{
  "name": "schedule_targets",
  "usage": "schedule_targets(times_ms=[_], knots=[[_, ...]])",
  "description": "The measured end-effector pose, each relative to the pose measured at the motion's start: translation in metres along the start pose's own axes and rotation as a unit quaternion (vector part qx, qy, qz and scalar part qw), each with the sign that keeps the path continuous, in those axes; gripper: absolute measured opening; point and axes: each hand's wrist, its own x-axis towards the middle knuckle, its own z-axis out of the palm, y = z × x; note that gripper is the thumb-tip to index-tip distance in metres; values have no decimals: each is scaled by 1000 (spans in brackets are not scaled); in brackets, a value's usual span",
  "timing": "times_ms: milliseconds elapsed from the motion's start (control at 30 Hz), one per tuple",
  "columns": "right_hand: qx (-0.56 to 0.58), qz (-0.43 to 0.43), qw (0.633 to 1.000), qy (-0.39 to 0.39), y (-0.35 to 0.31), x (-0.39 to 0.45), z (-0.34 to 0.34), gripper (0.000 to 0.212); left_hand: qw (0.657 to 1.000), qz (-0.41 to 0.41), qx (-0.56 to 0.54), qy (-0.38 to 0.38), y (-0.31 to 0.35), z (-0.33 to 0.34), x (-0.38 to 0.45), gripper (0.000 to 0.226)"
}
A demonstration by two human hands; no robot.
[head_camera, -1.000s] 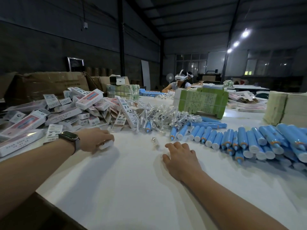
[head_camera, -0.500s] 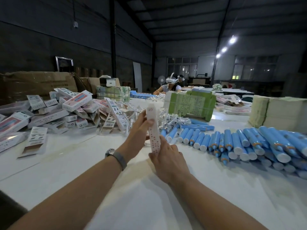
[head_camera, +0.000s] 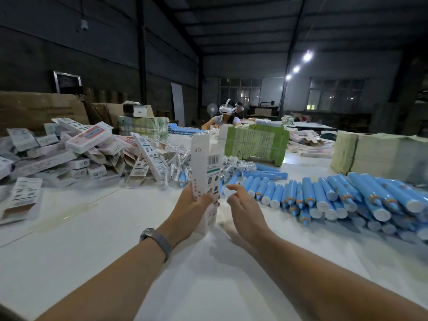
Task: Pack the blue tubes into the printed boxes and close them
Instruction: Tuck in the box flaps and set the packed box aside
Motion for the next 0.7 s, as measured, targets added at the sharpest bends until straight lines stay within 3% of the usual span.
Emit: schedule_targets(times_ms=[67,133,200,267,500,700], knots=[[-264,-30,964,12,13,21,-12,47,1000,5,4,-3,1,2,0,38],[-461,-13,887,-22,22,44,-23,52,1000,1,2,-4,-1,1,3,41],[-554,41,829,-63,27,58,-32,48,1000,-6,-9,-1,-2,2,3,37],[-590,82,799,-85,32,68,-38,38,1000,-8,-12,-2,-2,2,4,40],[-616,38,783,-75,29,71,-33,24,1000,-11,-7,-9,-9,0,9,55],[-565,27,819,-96,8,62,-19,19,1000,-14,0,-12,-3,3,7,51]])
